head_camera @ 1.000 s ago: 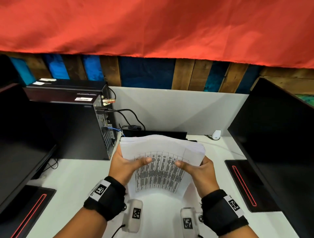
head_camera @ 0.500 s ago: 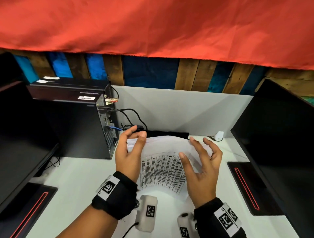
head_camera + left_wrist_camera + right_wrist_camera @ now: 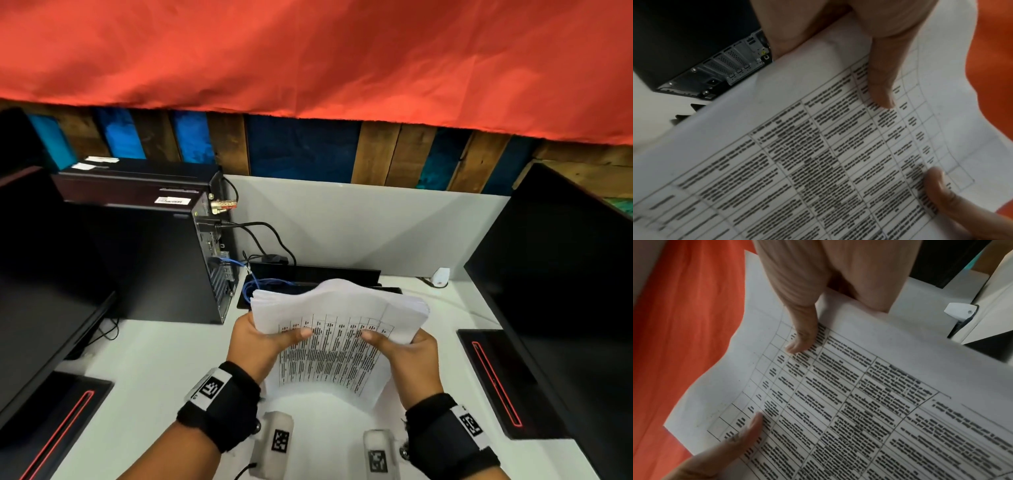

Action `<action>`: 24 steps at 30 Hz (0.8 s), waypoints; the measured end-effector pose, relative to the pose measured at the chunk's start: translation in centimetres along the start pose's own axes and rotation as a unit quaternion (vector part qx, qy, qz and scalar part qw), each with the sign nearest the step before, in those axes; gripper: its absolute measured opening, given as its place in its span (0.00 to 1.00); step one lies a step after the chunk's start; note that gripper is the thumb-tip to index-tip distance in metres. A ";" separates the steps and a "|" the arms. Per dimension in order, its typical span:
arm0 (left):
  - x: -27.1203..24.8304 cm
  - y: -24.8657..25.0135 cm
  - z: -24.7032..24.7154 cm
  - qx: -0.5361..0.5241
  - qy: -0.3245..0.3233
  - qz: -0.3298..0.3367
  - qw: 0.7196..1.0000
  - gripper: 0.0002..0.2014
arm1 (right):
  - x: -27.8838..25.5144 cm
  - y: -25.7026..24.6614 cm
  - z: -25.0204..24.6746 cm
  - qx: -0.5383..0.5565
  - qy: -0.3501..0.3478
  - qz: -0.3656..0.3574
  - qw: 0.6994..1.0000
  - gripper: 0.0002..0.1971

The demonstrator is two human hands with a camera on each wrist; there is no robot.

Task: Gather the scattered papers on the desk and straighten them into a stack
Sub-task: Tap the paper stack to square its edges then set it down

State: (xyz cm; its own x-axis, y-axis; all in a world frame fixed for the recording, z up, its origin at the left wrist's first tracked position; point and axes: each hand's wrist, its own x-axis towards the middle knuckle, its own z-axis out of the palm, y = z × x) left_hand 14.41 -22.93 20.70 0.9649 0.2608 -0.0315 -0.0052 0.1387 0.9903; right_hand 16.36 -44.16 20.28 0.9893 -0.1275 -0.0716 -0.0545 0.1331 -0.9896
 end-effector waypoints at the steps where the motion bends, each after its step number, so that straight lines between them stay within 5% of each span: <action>1: 0.1 0.2 -0.1 -0.006 -0.006 0.005 1.000 0.20 | 0.1 -0.1 -0.1 0.005 0.001 -0.010 1.000 0.18; 7: 0.3 1.8 -0.8 -0.008 -0.014 0.049 0.999 0.28 | 0.5 1.0 -1.2 -0.005 -0.049 0.028 0.998 0.24; 12: 0.4 3.0 -1.0 0.083 0.022 0.091 0.992 0.30 | 0.1 1.4 -0.5 -0.102 -0.035 0.054 0.993 0.11; 15: 0.0 5.3 -1.0 0.249 0.090 0.220 0.939 0.42 | 0.8 -0.8 -0.2 -0.115 -0.018 0.019 0.993 0.16; 17: -0.4 6.8 -0.7 0.349 0.072 0.279 0.892 0.47 | 1.1 -2.5 -0.2 -0.183 -0.029 -0.036 0.982 0.19; 20: 0.0 7.2 0.0 0.457 -0.035 0.267 0.848 0.35 | 0.7 -4.4 0.3 -0.399 -0.054 -0.164 0.900 0.12; 22: 0.1 6.3 0.2 0.446 -0.100 0.218 0.862 0.17 | 0.0 -5.2 0.8 -0.461 -0.061 -0.220 0.857 0.11; 24: 0.0 5.0 0.3 0.370 -0.091 0.172 0.908 0.06 | -0.4 -5.3 1.1 -0.463 -0.066 -0.215 0.857 0.11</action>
State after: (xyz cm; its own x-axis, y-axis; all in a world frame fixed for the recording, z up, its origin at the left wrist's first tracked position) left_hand 14.47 -22.49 25.70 0.9673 -0.0053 0.2537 -0.2023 -0.6197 0.7583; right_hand 16.41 -43.77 25.71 0.9484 0.1510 0.2787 0.2947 -0.7441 -0.5996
